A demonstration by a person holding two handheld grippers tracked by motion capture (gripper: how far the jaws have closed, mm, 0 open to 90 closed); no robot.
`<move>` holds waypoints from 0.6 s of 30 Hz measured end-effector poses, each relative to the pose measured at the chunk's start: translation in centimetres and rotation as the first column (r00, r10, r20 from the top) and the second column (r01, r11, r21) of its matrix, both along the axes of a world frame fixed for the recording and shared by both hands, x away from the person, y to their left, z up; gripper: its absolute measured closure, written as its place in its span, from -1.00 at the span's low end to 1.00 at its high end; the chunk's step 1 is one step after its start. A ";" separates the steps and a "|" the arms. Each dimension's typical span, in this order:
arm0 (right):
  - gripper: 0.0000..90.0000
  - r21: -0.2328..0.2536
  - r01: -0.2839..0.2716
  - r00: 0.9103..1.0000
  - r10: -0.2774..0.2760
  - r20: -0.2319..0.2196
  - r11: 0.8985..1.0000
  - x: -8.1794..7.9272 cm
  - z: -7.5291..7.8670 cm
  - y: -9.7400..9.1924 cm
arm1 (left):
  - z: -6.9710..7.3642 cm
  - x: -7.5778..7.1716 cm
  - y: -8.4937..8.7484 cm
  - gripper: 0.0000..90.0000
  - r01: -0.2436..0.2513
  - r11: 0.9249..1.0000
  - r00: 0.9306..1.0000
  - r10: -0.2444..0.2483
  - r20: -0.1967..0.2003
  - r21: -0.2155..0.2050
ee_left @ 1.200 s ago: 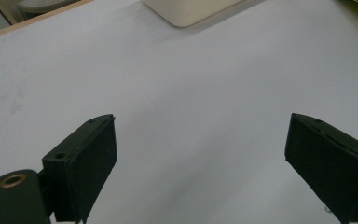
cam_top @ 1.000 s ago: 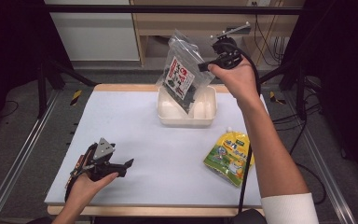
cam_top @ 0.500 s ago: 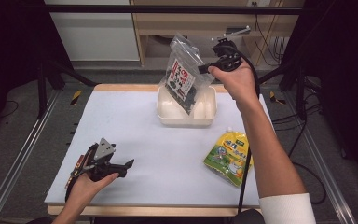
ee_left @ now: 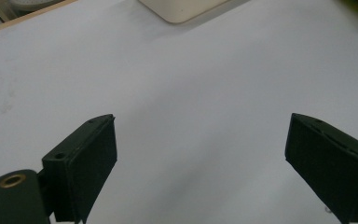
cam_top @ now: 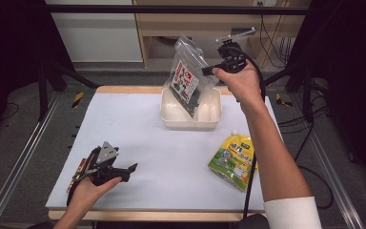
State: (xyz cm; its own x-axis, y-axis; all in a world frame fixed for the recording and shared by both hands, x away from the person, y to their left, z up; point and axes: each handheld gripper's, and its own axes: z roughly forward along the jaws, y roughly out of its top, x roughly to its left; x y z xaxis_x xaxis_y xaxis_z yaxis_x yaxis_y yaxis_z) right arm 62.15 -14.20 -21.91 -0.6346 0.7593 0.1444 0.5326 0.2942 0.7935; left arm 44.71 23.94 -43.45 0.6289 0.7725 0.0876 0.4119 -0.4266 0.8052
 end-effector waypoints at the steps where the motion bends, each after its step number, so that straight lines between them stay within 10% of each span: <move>1: 0.98 -0.001 -0.001 1.000 0.001 0.000 1.000 0.0 -0.1 0.0 | 0.0 0.0 0.0 -0.81 0.001 1.000 1.000 -0.001 0.000 0.001; 18: 0.98 0.057 -0.009 0.999 0.011 -0.048 0.998 0.7 -1.3 0.1 | -0.1 0.0 0.0 -0.81 0.007 1.000 1.000 -0.007 -0.007 0.009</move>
